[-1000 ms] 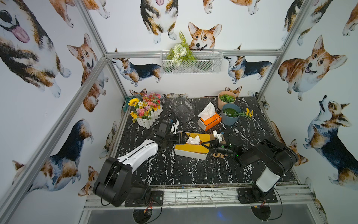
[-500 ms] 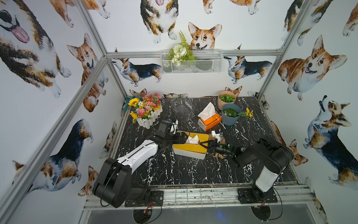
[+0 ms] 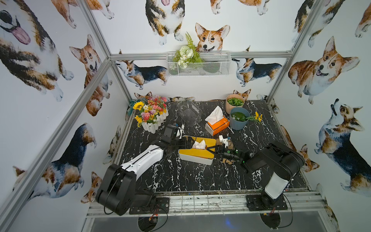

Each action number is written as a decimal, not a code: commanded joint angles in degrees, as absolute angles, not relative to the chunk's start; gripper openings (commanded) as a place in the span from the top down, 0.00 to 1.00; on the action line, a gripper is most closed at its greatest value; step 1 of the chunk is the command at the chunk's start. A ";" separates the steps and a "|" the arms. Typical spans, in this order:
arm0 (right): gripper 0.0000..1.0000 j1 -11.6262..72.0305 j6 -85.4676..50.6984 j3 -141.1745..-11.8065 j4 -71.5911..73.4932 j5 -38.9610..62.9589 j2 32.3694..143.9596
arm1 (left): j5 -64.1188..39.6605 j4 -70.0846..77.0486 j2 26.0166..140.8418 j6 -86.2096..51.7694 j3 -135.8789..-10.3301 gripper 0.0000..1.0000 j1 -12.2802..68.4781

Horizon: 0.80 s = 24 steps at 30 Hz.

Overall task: Put the tissue paper into the tissue box
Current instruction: Close the box lid on the tissue box.

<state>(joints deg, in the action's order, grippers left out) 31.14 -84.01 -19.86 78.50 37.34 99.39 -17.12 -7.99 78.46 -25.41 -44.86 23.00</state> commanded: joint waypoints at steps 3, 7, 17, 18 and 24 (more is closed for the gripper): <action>1.00 31.38 -83.92 -20.04 80.68 37.88 99.32 | -15.86 -7.82 77.64 -25.49 -44.54 0.01 22.80; 1.00 31.38 -84.06 -19.87 81.18 37.88 99.37 | -14.18 -7.44 76.52 -26.09 -43.96 0.01 22.72; 1.00 31.38 -85.59 -19.86 83.70 38.14 100.11 | -12.94 -6.55 74.70 -26.78 -42.73 0.01 22.25; 1.00 31.38 -85.75 -19.86 83.96 38.19 100.19 | -13.09 -6.52 74.87 -26.96 -42.64 0.01 22.19; 1.00 31.45 -86.27 -19.62 85.34 38.31 100.46 | -13.41 -6.00 75.06 -27.46 -42.28 0.01 22.00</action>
<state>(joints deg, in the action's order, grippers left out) 31.24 -85.82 -19.77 80.16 37.43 100.38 -13.63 -7.55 74.96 -27.18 -42.46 22.20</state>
